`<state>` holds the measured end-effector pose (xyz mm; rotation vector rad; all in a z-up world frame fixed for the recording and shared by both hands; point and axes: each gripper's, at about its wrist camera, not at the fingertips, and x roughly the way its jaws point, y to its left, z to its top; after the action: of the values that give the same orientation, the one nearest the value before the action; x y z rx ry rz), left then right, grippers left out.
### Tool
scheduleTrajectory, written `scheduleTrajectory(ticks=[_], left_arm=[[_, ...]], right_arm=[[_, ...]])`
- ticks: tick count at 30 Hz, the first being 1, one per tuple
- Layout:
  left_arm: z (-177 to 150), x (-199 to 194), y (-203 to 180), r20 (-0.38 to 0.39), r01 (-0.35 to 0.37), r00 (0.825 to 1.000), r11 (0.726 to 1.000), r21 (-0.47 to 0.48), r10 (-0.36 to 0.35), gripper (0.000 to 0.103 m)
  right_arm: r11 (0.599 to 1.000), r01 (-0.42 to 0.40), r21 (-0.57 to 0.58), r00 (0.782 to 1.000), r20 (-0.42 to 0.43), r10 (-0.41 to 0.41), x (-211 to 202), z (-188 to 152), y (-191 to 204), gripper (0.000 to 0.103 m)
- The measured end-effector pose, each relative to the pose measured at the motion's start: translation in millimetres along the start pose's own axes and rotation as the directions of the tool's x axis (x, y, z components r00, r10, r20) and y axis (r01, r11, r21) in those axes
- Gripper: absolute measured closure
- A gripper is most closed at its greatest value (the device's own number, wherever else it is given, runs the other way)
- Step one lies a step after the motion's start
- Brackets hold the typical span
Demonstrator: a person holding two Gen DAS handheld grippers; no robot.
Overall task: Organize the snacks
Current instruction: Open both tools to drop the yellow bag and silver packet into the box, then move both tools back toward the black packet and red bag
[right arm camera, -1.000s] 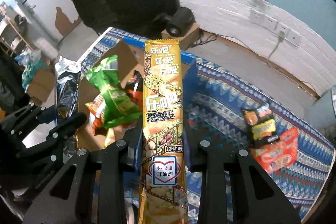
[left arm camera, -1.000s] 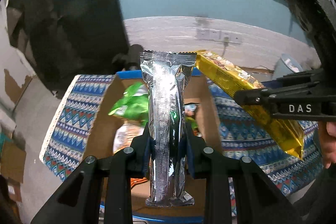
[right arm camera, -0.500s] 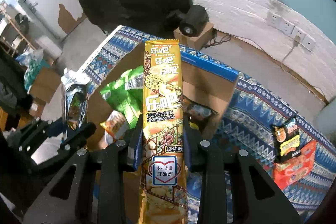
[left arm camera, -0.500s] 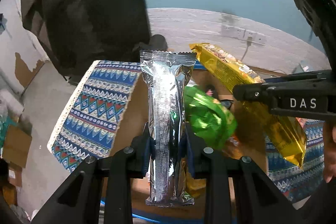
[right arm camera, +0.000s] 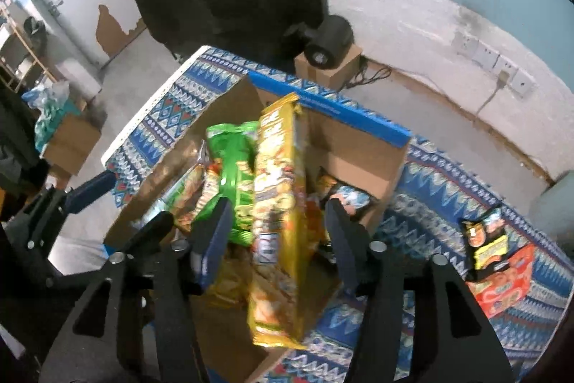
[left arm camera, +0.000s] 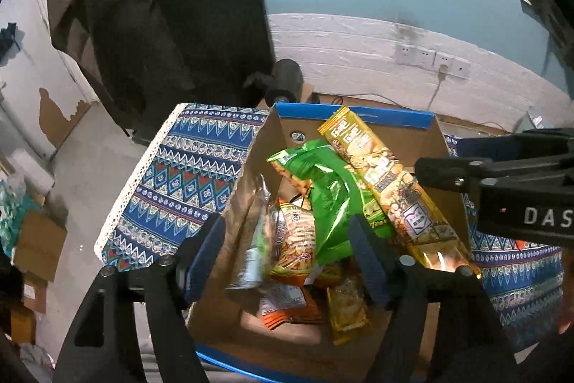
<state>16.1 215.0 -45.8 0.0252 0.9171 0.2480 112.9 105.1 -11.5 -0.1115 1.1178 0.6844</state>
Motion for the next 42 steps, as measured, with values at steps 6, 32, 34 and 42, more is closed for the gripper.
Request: scheduleTrajectory(ticks=[6, 32, 34, 42], left_arm=[[0, -5, -15, 0.009, 0.010, 1.000, 0.999, 0.032, -0.010, 0.026], [21, -8, -132, -0.020, 0.163, 0.987, 0.973, 0.165, -0.162, 0.023], [22, -5, -143, -0.032, 0.175, 0.985, 0.970, 0.171, -0.172, 0.023], [28, 13, -185, -0.076, 0.202, 0.979, 0.957, 0.209, -0.190, 0.023]], right_arm=[[0.999, 0.032, 0.024, 0.999, 0.000, -0.032, -7, -12, -25, 0.037], [0.951, 0.214, 0.223, 0.977, -0.066, -0.204, -28, -68, -180, 0.035], [0.946, 0.229, 0.230, 0.973, -0.073, -0.218, -28, -72, -188, 0.031], [0.925, 0.270, 0.267, 0.962, -0.113, -0.249, -22, -90, -222, 0.031]])
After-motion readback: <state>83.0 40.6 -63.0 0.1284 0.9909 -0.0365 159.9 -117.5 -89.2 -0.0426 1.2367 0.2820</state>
